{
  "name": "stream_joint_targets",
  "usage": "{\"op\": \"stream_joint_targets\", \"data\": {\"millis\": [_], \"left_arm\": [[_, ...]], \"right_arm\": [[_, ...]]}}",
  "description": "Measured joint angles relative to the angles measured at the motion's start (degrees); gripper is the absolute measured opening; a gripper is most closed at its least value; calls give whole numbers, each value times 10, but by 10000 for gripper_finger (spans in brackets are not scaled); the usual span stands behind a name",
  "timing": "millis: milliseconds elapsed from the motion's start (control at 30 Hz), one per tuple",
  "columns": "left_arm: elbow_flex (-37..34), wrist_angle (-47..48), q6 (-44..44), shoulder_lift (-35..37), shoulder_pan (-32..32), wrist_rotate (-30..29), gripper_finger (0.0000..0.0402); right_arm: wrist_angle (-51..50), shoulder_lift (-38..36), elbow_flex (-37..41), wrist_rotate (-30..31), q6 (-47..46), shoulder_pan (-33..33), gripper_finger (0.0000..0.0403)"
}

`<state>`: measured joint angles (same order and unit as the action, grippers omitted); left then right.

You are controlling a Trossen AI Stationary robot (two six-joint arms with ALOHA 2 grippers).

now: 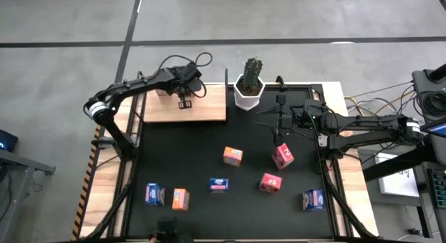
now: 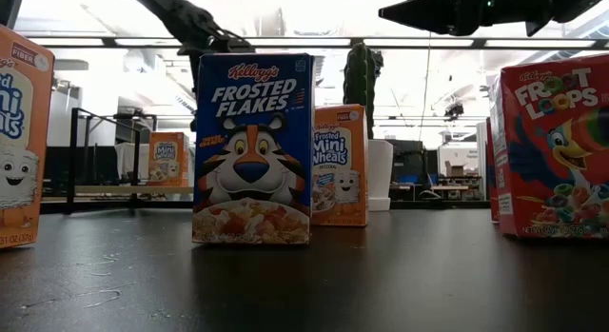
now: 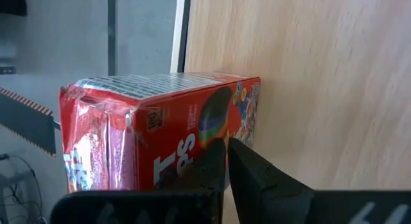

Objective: Stack cereal on shelf
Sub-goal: Put the top left red cereal box on the shelf

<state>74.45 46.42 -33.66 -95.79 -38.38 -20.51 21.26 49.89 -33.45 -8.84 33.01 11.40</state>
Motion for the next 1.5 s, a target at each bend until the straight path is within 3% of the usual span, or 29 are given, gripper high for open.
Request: {"op": "stream_joint_targets", "data": {"millis": [1500], "left_arm": [[0, -9, -16, 0, -11, 0, 2]], "right_arm": [[0, 0, 0, 0, 0, 0, 155]]}}
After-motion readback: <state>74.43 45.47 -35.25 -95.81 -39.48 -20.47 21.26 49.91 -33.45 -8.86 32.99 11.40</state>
